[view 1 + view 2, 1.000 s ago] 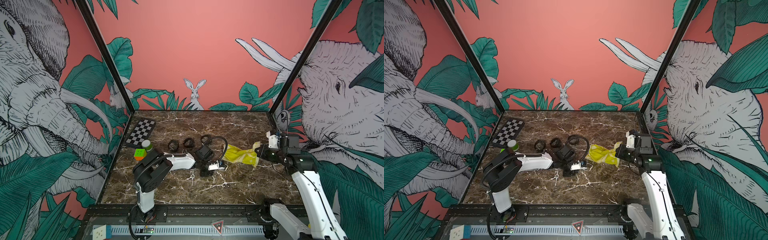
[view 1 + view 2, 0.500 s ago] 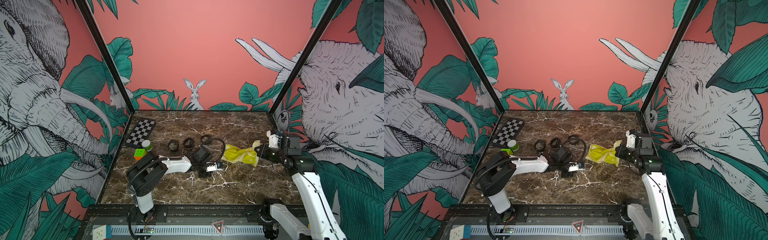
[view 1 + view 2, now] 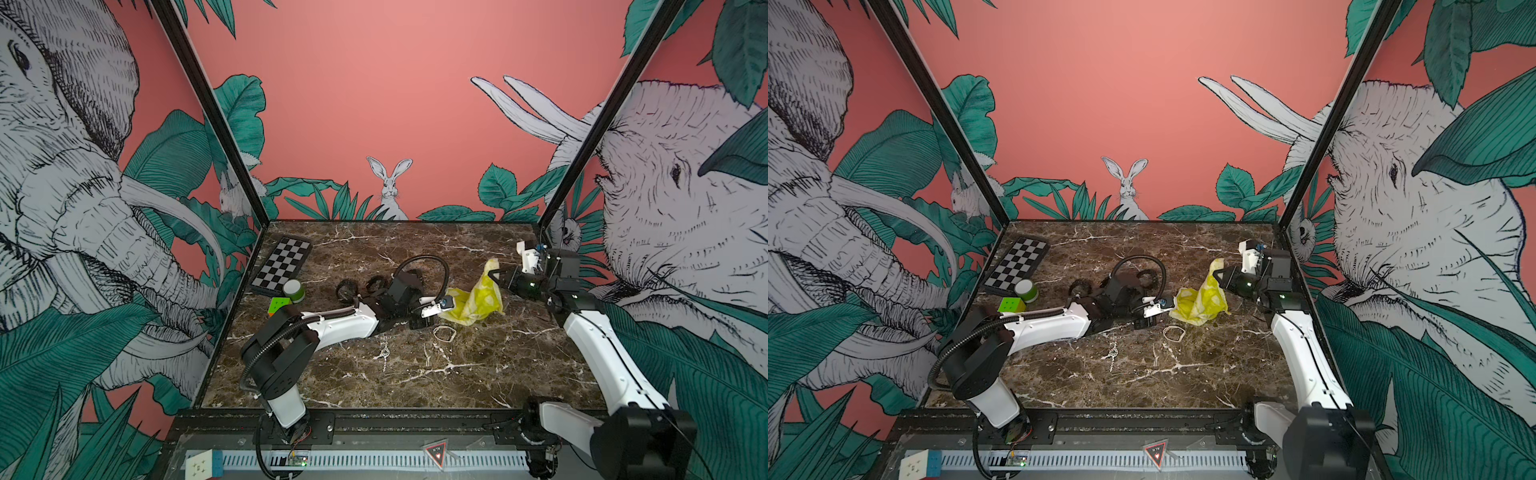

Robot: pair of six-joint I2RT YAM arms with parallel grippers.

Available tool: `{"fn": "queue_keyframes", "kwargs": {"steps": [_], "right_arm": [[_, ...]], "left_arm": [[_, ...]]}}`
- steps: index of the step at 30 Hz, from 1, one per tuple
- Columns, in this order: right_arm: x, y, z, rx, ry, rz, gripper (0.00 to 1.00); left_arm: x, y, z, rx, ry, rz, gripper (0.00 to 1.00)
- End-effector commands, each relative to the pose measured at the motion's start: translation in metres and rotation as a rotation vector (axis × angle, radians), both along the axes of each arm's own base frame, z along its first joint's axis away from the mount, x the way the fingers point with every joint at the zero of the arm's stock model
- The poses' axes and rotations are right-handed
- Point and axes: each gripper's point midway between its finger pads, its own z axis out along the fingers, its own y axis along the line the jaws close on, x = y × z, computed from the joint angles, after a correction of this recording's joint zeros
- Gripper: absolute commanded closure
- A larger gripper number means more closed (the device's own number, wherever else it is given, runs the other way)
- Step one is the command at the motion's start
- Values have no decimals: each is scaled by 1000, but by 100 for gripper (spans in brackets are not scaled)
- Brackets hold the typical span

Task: Wipe the watch dial
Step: Pick up the watch at the center of the board, then wipe the dirt from the watch dial.

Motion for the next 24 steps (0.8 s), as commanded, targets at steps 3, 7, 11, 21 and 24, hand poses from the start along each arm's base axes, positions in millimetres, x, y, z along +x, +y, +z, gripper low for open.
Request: {"fn": "queue_keyframes", "kwargs": {"steps": [3, 7, 11, 21, 24], "right_arm": [[36, 6, 35, 130, -115, 27, 100], [49, 10, 37, 195, -104, 48, 100], [45, 22, 43, 274, -111, 117, 100], [10, 44, 25, 247, -86, 206, 100], [1, 53, 26, 230, -94, 233, 100]], "left_arm": [[27, 2, 63, -194, -51, 16, 100], [32, -1, 70, -211, -70, -1, 100], [30, -6, 76, -258, -79, -38, 100], [24, -22, 88, -374, -75, -127, 100], [28, -26, 86, -377, -67, -127, 100]]}}
